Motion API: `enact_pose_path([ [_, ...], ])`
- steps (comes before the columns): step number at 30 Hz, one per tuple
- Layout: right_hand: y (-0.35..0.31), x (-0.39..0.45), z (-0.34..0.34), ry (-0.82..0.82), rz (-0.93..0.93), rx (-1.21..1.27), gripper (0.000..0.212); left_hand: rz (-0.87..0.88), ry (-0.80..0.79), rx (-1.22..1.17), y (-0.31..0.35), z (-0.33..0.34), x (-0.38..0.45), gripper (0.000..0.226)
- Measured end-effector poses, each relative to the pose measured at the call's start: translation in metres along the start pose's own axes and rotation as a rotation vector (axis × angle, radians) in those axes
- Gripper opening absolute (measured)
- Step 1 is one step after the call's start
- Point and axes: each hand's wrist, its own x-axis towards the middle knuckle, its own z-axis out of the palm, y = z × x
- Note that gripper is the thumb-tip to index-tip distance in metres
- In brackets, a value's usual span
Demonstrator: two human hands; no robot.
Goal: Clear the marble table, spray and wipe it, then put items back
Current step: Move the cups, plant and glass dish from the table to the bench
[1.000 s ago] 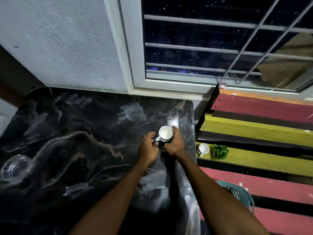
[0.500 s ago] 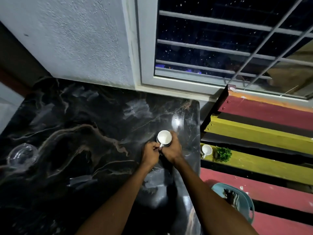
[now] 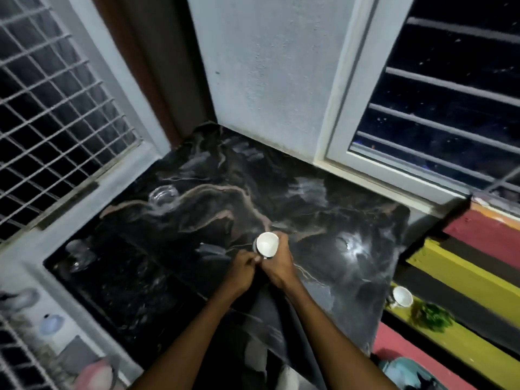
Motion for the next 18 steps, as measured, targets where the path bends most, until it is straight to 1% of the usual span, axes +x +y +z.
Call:
enact_pose_path([
  [1, -0.005, -0.001, 0.014, -0.027, -0.009, -0.018, 0.064, -0.010, 0.039, -0.041, -0.006, -0.012, -0.007, 0.024],
  [4, -0.016, 0.000, 0.043, -0.005, -0.022, -0.033, 0.062, -0.067, 0.112, -0.156, -0.015, -0.038, -0.014, 0.023],
  [7, -0.028, 0.002, 0.071, 0.005, -0.039, -0.048, 0.059, -0.085, 0.154, -0.168, -0.028, -0.067, -0.012, 0.022],
  [11, -0.045, 0.017, 0.109, -0.023, -0.040, -0.127, 0.059, -0.090, 0.215, -0.166, -0.052, -0.104, 0.008, 0.019],
  [13, -0.052, 0.029, 0.126, -0.016, -0.051, -0.136, 0.057, -0.084, 0.221, -0.188, -0.064, -0.120, 0.022, 0.018],
  [18, -0.068, 0.065, 0.175, 0.044, -0.017, -0.115, 0.049, -0.101, 0.128, -0.241, -0.088, -0.170, 0.066, 0.012],
])
